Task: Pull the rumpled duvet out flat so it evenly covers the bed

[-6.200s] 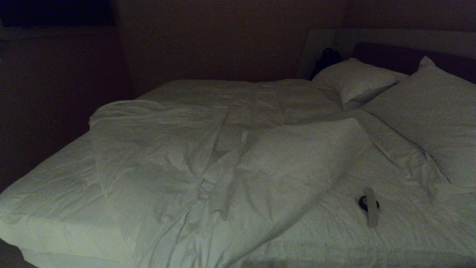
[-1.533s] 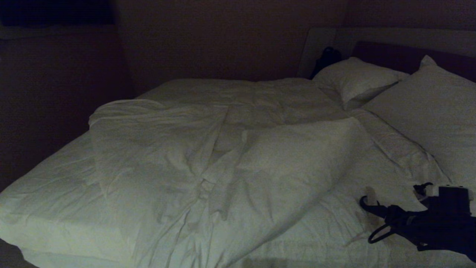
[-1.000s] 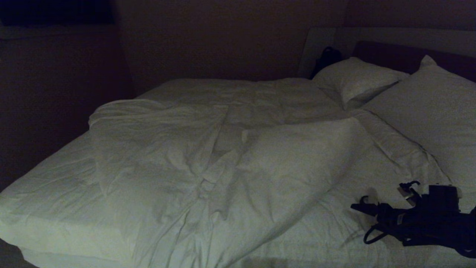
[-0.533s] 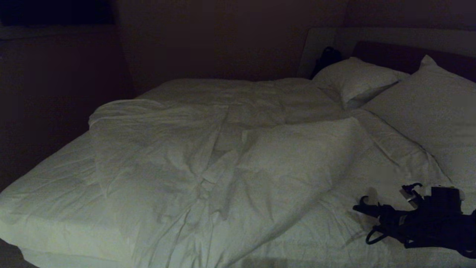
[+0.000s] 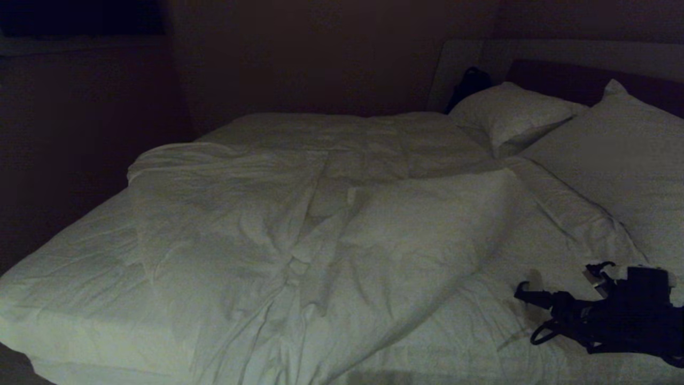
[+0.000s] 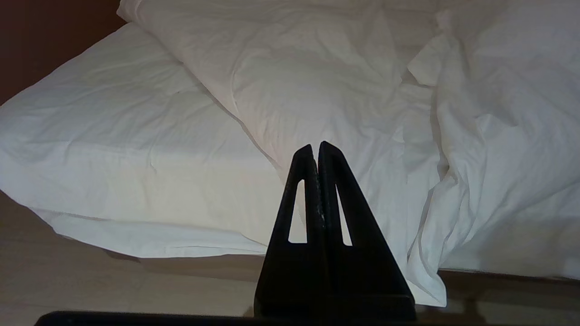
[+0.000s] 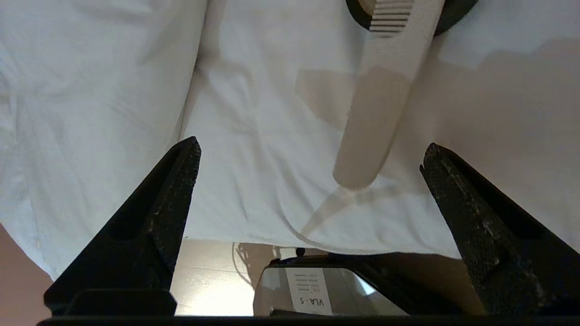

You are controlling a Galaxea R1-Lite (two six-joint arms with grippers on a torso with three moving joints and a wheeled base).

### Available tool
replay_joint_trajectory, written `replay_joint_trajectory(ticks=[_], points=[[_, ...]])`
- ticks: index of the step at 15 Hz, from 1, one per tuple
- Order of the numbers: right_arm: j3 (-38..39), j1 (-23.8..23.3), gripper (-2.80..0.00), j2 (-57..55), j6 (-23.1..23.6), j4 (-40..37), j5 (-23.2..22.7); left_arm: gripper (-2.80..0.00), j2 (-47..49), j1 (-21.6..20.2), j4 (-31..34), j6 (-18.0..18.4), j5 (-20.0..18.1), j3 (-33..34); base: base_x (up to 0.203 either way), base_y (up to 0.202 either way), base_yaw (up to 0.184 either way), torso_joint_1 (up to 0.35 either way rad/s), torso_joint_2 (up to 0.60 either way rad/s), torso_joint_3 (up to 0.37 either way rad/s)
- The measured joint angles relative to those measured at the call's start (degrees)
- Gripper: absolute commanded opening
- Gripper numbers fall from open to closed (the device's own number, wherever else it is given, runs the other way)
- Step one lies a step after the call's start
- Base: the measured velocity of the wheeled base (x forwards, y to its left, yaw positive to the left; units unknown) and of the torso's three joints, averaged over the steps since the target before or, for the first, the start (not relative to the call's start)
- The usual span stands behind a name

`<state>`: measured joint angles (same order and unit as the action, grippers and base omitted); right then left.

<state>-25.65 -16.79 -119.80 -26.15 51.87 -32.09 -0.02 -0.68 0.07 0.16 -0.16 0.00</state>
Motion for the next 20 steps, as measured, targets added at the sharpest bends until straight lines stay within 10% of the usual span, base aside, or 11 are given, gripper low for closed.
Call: replay_joint_trajectory(ticks=[20], points=[[-4.0, 0.17, 0.0, -1.27, 0.0, -3.22, 0.19, -2.8, 0.0, 0.0, 0.02, 0.02, 0.03, -0.02, 0.0, 0.0, 0.0, 0.0, 0.0, 0.0]])
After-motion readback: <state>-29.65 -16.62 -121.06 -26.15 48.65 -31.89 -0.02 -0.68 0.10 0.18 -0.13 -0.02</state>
